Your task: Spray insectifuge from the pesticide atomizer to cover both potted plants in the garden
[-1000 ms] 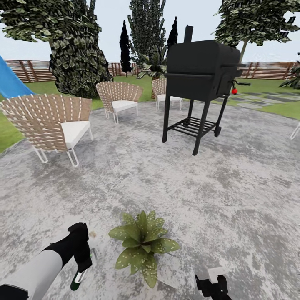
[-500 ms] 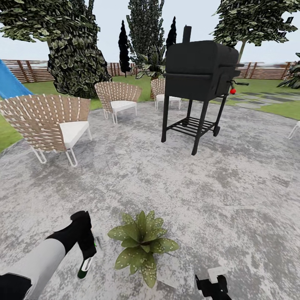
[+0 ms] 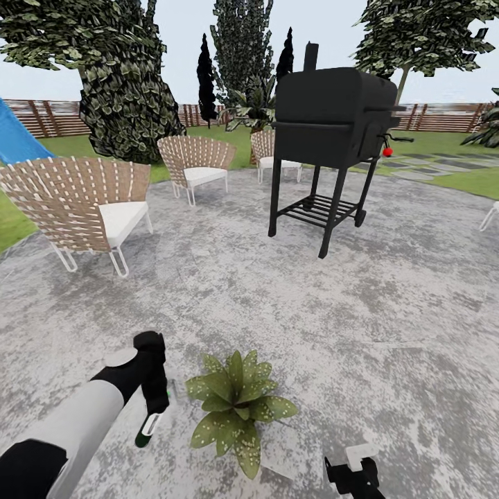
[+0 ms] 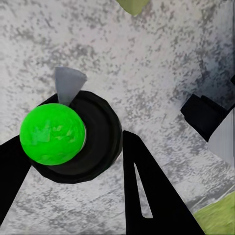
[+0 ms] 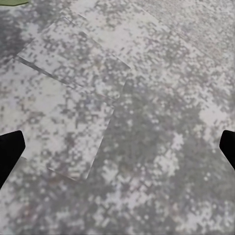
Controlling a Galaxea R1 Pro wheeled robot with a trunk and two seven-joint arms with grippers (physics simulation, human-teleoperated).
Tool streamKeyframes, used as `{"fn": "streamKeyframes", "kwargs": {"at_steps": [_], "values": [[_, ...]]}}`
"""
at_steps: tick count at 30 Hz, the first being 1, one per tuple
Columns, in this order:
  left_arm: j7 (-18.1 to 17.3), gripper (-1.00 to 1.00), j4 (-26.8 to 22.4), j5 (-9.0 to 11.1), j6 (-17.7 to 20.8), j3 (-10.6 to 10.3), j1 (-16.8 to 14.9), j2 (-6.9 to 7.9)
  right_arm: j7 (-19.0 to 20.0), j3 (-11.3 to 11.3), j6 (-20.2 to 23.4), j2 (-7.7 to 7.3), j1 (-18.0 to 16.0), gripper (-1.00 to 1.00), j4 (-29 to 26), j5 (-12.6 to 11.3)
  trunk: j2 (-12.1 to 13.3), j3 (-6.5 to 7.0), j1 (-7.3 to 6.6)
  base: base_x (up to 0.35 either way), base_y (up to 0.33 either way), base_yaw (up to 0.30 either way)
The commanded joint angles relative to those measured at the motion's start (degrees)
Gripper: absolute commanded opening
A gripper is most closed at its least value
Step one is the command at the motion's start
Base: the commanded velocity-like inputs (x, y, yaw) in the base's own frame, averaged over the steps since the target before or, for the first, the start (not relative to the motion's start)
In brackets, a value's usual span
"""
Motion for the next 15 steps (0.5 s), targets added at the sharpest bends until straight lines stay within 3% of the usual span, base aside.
{"fn": "streamKeyframes", "kwargs": {"at_steps": [1, 10, 15], "values": [[-0.4, -1.0, -0.1, -0.2, 0.6, -0.3, 0.0, -0.09, -0.3, 0.5, -0.1, -0.01, 0.0, 1.0, 0.0, -0.2, 0.0, -0.05, -0.01, 0.0, 0.0, 0.0], [-0.4, -1.0, 0.0, -1.4, 0.9, -0.6, 0.6, -0.34, -0.3, 0.5, -0.1, -0.01, 0.0, 1.0, 0.0, -0.2, 0.0, -0.05, -0.01, 0.0, 0.0, 0.0], [-0.6, -1.0, -0.1, -1.5, 1.1, -0.7, -0.2, -2.73, -0.3, 0.4, -0.1, -0.01, 0.0, 1.0, 0.1, -0.2, 0.0, -0.05, -0.01, 0.0, 0.0, 0.0]]}}
